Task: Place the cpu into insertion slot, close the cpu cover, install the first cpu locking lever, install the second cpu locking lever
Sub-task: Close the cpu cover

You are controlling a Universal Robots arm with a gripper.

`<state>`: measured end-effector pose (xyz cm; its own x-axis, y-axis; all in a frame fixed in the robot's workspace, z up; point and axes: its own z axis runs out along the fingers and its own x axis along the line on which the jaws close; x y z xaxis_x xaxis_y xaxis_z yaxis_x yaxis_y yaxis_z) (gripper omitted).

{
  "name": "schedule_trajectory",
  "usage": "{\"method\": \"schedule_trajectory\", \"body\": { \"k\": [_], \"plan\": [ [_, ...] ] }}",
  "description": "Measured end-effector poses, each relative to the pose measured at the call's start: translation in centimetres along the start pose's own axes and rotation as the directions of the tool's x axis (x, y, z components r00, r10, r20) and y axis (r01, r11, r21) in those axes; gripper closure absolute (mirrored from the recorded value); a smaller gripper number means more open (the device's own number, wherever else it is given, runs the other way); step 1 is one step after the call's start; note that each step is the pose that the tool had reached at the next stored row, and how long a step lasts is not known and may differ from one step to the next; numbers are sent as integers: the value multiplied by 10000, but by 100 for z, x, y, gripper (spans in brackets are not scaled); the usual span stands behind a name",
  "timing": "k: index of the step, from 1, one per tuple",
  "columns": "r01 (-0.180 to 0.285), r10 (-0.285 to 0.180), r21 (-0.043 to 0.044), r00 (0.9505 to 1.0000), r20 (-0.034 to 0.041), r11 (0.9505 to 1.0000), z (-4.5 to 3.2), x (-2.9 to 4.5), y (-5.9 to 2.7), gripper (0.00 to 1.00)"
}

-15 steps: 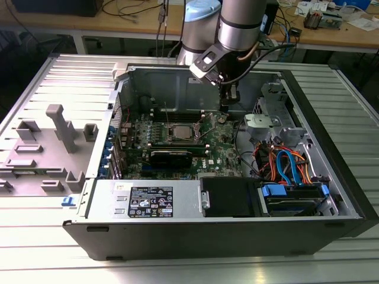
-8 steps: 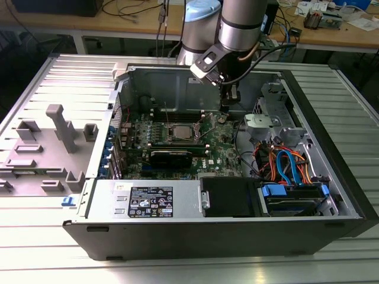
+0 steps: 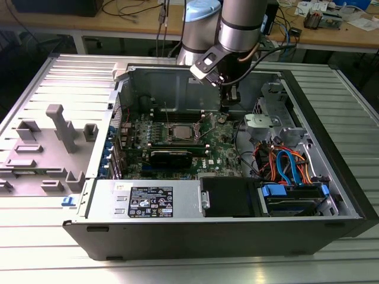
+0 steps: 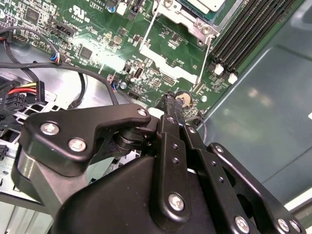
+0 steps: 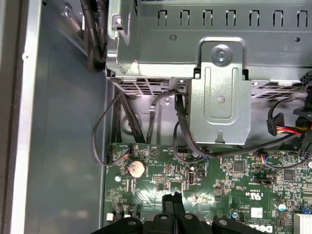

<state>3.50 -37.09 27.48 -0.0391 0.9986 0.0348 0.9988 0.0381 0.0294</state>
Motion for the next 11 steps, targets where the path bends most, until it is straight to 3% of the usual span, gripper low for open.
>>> {"method": "schedule_trajectory", "body": {
  "k": [3, 6, 8, 11],
  "plan": [
    [39, -40, 20, 9999, 100, 10000, 30, -1, 0, 89],
    [84, -85, 45, 9996, 279, 10000, 59, -3, -1, 89],
    [96, -98, 67, 9995, 298, 9999, 92, -3, -2, 89],
    [144, -149, 127, 9991, 405, 9998, 120, -5, 0, 89]
  ]
}}
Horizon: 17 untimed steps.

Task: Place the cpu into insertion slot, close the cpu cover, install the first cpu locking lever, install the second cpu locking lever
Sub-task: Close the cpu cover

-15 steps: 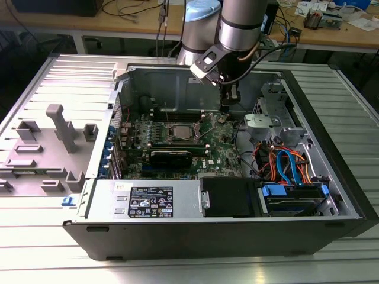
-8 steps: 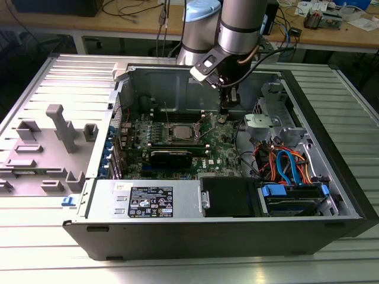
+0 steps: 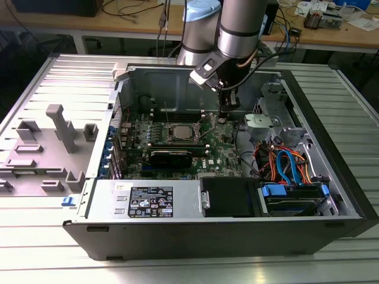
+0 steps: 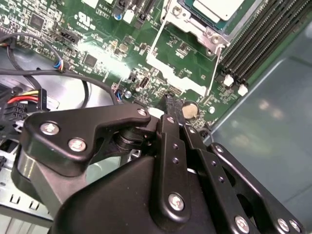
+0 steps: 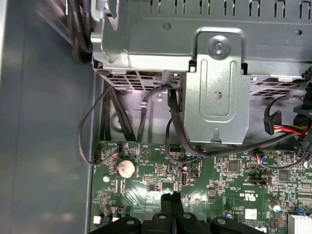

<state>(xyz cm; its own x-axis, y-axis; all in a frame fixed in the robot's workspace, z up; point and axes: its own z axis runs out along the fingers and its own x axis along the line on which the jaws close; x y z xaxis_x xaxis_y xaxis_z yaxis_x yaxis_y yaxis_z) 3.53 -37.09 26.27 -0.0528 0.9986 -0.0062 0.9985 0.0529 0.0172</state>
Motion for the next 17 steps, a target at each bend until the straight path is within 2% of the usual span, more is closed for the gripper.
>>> {"method": "schedule_trajectory", "body": {
  "k": [7, 8, 11, 17],
  "plan": [
    [121, -121, 34, 9999, 5, 9999, 143, 1, 3, 89],
    [121, -121, 33, 9999, 6, 9999, 143, 1, 3, 89],
    [570, -570, 31, 9984, 0, 9984, 147, 1, 3, 89],
    [575, -575, 30, 9983, -3, 9983, 152, 1, 3, 89]
  ]
}}
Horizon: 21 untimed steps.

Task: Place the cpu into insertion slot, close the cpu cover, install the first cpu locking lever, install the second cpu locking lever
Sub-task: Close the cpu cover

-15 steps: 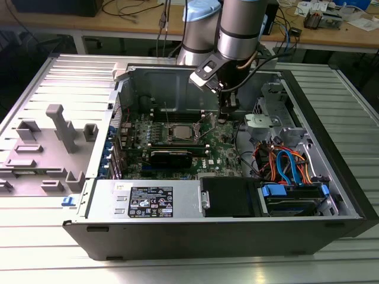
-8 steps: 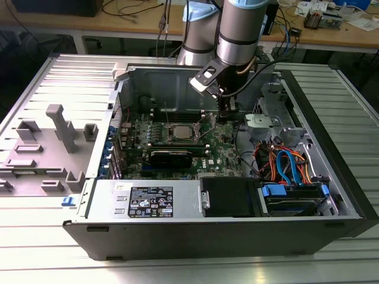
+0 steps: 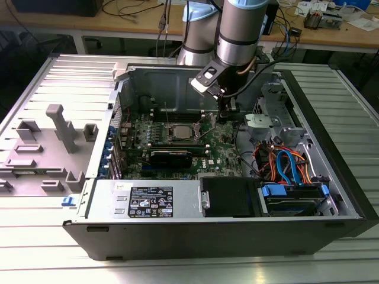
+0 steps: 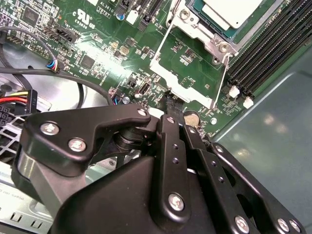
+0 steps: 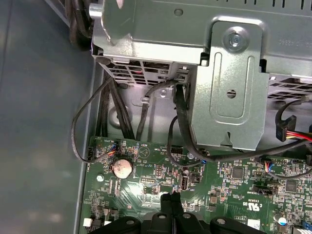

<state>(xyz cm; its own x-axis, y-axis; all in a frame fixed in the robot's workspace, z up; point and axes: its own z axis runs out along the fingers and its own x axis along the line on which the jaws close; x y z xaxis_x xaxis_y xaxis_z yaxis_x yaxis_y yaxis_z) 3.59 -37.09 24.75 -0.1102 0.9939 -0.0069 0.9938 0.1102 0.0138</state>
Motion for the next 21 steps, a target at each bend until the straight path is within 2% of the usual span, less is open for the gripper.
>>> {"method": "schedule_trajectory", "body": {
  "k": [4, 6, 9, 21],
  "plan": [
    [68, -68, 0, 10000, 0, 10000, 7, 2, -16, 89],
    [111, -111, 0, 9999, 0, 9999, 7, 9, -82, 89],
    [115, -115, 0, 9999, -1, 9999, 6, 13, -120, 89],
    [115, -115, 0, 9999, 0, 9999, 6, 14, -130, 89]
  ]
}}
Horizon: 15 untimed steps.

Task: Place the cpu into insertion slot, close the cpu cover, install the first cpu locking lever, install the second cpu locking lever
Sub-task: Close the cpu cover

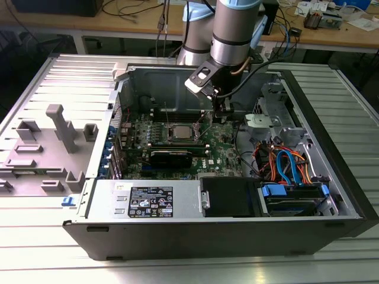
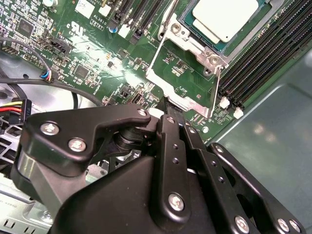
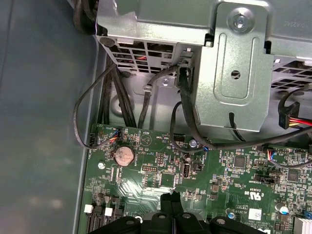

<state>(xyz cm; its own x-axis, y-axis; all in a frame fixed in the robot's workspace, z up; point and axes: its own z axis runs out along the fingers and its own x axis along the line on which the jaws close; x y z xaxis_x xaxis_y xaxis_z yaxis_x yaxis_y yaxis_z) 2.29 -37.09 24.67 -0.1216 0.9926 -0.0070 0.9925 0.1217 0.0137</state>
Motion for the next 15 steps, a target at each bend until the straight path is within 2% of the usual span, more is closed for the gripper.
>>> {"method": "schedule_trajectory", "body": {
  "k": [8, 15],
  "plan": [
    [1, -1, 139, 10000, -17, 9999, -21, 1, -10, 89],
    [1, -1, 161, 10000, -17, 9999, -26, 6, -68, 89]
  ]
}}
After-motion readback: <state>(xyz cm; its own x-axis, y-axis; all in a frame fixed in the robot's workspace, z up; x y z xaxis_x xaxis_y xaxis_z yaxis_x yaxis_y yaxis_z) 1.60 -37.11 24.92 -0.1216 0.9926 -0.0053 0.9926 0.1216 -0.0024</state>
